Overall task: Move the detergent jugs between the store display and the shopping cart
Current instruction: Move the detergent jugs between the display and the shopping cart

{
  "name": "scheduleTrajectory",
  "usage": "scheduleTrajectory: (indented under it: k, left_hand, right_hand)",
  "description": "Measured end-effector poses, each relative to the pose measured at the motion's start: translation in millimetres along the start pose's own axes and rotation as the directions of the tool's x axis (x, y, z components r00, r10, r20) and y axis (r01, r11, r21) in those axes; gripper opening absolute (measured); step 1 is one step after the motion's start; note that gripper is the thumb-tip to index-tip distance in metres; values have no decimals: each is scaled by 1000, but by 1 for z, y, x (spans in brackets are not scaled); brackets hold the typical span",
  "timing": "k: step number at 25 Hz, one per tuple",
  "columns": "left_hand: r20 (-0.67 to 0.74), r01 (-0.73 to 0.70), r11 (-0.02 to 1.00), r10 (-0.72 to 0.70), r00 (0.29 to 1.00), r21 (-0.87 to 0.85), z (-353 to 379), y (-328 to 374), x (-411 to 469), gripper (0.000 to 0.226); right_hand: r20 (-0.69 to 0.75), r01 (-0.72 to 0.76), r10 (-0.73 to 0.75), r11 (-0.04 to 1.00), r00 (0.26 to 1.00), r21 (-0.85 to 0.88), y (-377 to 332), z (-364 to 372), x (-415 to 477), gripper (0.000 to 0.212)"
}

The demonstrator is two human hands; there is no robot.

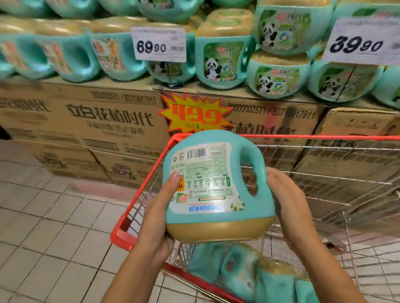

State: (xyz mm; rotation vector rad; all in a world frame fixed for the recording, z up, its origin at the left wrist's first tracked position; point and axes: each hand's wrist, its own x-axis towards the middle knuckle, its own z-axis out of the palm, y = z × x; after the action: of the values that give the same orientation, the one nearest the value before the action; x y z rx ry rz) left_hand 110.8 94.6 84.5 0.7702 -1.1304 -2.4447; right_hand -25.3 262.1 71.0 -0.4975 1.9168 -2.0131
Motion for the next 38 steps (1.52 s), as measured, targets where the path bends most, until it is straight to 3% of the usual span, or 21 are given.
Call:
scheduleTrajectory:
  k: [2, 4, 7, 8, 11, 15, 18, 22, 25, 29, 33, 38]
  left_hand:
    - [-1, 28, 999, -28, 1000, -20, -7, 5, -2, 41]
    - [-2, 32, 999, -32, 999, -41, -9, 6, 1, 43]
    - [6, -10, 999, 10, 1000, -42, -6, 3, 9, 62]
    - [34, -20, 1000, 21, 999, -14, -5, 2, 11, 62]
    - [199, -2, 996, -15, 980, 84, -1, 2, 11, 61]
    - [471, -20, 974, -90, 877, 224, -2, -7, 14, 97]
    - [500, -203, 897, -23, 866, 393, 6, -13, 23, 116]
    - [494, -292, 844, 37, 869, 450, 14, -16, 32, 114]
    - [399, -290, 880, 128, 908, 377, 17, -22, 33, 101]
    - [195, -130, 969, 89, 977, 210, 22, -31, 29, 80]
    - [85, -55, 972, 37, 996, 226, 11, -27, 18, 61]
    - [-139, -74, 972, 107, 984, 225, -17, -25, -11, 59]
  right_hand:
    - [170, 265, -232, 942, 958, -204, 0, -13, -2, 49]
    - [368, 482, -358, 807, 858, -340, -4, -20, -3, 65]
    - [429, 620, -448, 589, 784, -518, -6, -24, 0, 52]
    - [410, 620, -466, 572, 784, -536, -7, -27, 0, 43]
    - [293, 534, -447, 698, 845, -478, -13, -37, -2, 33]
    - [76, 372, -379, 816, 922, -443, -16, -47, -4, 37]
    - [-9, 229, -250, 901, 968, -368, -17, -49, -7, 41]
    - [-151, 6, -60, 942, 987, -336, -13, -45, -12, 33]
    - [-161, -54, 0, 942, 987, -332, -9, -47, -16, 22]
    - [-129, -68, 64, 997, 990, -25, -6, -25, -23, 14]
    - [-39, -161, 164, 984, 986, 77, 4, -8, -23, 41]
    - [117, -248, 243, 968, 963, 29, 19, 24, -16, 42]
